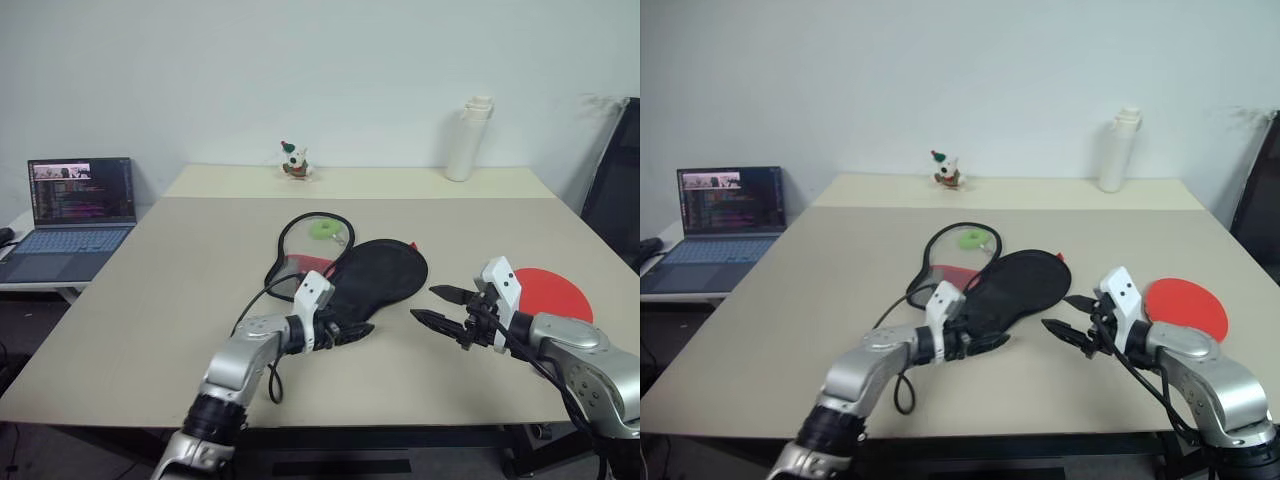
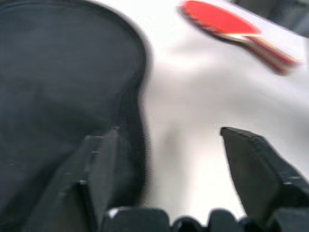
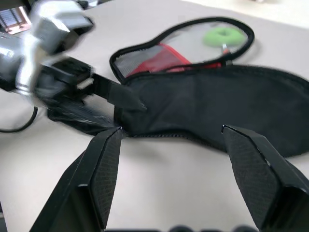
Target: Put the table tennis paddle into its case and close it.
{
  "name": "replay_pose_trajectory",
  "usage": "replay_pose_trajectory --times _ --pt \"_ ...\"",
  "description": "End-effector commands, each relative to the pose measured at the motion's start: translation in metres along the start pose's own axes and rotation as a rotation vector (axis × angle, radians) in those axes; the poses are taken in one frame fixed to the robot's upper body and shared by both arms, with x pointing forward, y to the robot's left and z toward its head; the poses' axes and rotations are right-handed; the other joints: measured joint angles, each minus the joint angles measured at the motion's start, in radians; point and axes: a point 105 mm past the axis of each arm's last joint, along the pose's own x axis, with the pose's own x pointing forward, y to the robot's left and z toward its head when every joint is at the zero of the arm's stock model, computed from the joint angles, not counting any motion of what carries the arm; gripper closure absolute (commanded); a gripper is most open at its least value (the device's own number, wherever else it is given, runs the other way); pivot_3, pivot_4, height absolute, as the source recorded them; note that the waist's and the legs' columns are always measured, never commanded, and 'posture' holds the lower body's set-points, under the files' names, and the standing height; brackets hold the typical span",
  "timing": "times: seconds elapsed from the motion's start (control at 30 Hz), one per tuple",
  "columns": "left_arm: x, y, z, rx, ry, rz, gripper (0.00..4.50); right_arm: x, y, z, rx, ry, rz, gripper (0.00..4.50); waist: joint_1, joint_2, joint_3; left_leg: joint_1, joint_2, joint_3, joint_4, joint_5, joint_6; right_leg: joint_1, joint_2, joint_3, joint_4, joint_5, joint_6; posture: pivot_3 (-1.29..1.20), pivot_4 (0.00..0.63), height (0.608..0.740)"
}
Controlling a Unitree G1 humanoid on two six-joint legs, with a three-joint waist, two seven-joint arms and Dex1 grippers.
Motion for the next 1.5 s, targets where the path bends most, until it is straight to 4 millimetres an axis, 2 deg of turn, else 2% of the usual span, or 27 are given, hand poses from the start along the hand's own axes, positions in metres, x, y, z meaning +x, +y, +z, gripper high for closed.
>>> replay_pose_trajectory --times 0.03,0.1,0.2,0.3,0.43,0.6,0.73,0.87,1.0,1.13,1.27,1.4,1.5 --pt "-0.024 -0.002 0.021 0.048 -0.077 -0.038 0.94 0.001 0.004 0.006 0.026 -0.009 0.002 0.89 0.002 0.0 0.0 0.0 0.0 -0.001 0.0 0.0 0.0 0.0 0.0 0.0 0.001 0.0 -0.001 0.0 0.15 0.74" --pt "-0.04 0.008 0.024 0.07 -0.083 0.009 0.9 0.007 0.005 0.004 0.042 -0.002 -0.006 0.72 0.005 0.0 0.0 0.0 0.0 -0.001 0.001 0.0 0.0 0.0 0.0 -0.002 0.001 0.0 -0.001 0.0 0.15 0.74" --pt "-0.063 0.026 0.026 0.096 -0.078 0.098 0.89 0.018 0.002 -0.002 0.064 0.013 -0.044 0.02 0.005 0.0 0.0 0.0 0.0 -0.001 0.001 0.0 0.0 0.0 0.0 -0.002 0.001 0.0 -0.001 0.0 0.15 0.74" --pt "-0.082 0.039 0.024 0.124 -0.057 0.176 0.89 0.032 -0.003 -0.009 0.101 0.041 -0.097 0.02 0.004 0.0 0.0 0.0 0.0 -0.001 0.001 0.0 0.0 0.0 0.0 -0.001 0.001 0.0 -0.001 0.0 0.15 0.74" --pt "-0.098 0.047 0.028 0.137 -0.074 0.243 0.89 0.052 -0.004 -0.021 0.235 0.093 -0.132 0.02 0.005 0.0 0.0 -0.001 0.0 -0.001 0.0 0.0 0.0 -0.001 -0.001 -0.001 0.0 0.0 -0.001 0.0 0.15 0.74" --pt "-0.107 0.052 0.026 0.136 -0.067 0.302 0.89 0.074 -0.002 -0.025 0.337 0.127 -0.148 0.02 0.005 0.0 0.0 -0.001 0.0 -0.001 0.0 0.0 0.0 -0.001 -0.001 -0.001 0.001 0.0 -0.001 0.0 0.15 0.74" --pt "-0.108 0.051 0.026 0.133 -0.069 0.308 0.89 0.089 0.006 -0.027 0.348 0.146 -0.123 0.02 0.005 0.001 0.0 -0.001 0.0 -0.001 0.0 0.0 0.0 -0.002 -0.001 -0.001 0.001 0.0 -0.001 0.0 0.15 0.74" --pt "-0.107 0.051 0.027 0.133 -0.071 0.312 0.89 0.105 0.018 -0.021 0.353 0.126 -0.074 0.02 0.003 0.001 0.0 -0.001 0.0 -0.001 0.0 0.0 0.0 -0.002 -0.001 -0.001 0.001 0.0 -0.001 0.0 0.15 0.74" --pt "-0.104 0.05 0.029 0.138 -0.073 0.308 0.89 0.131 0.034 -0.011 0.321 0.101 -0.042 0.02 0.001 0.001 0.0 -0.001 0.0 0.0 0.0 0.0 0.0 -0.003 -0.001 -0.001 0.002 0.0 -0.001 0.0 0.15 0.74" --pt "-0.102 0.049 0.03 0.142 -0.072 0.303 0.89 0.134 0.028 -0.014 0.313 0.098 -0.097 0.02 -0.001 0.001 0.0 -0.002 0.0 -0.001 -0.001 0.0 0.0 -0.003 -0.001 -0.001 0.002 0.0 -0.001 0.0 0.15 0.74" --pt "-0.099 0.047 0.028 0.146 -0.066 0.298 0.89 0.13 0.016 -0.021 0.372 0.099 -0.165 0.93 0.001 0.001 0.0 -0.003 -0.001 0.0 -0.001 0.0 0.0 -0.003 -0.002 0.0 0.001 0.003 -0.005 0.0 0.15 0.74" --pt "-0.096 0.044 0.026 0.15 -0.06 0.284 0.89 0.124 0.011 -0.023 0.458 0.094 -0.179 2.37 0.0 0.001 0.001 -0.002 0.0 0.0 -0.001 0.0 0.0 -0.004 -0.001 -0.001 0.001 0.003 -0.005 0.0 0.15 0.74" --pt "-0.09 0.04 0.023 0.154 -0.05 0.265 0.89 0.118 0.017 -0.024 0.51 0.112 -0.134 3.41 0.0 0.001 0.001 -0.002 0.0 0.0 -0.001 0.0 0.0 -0.004 -0.001 -0.001 0.002 0.003 -0.006 0.0 0.15 0.74"
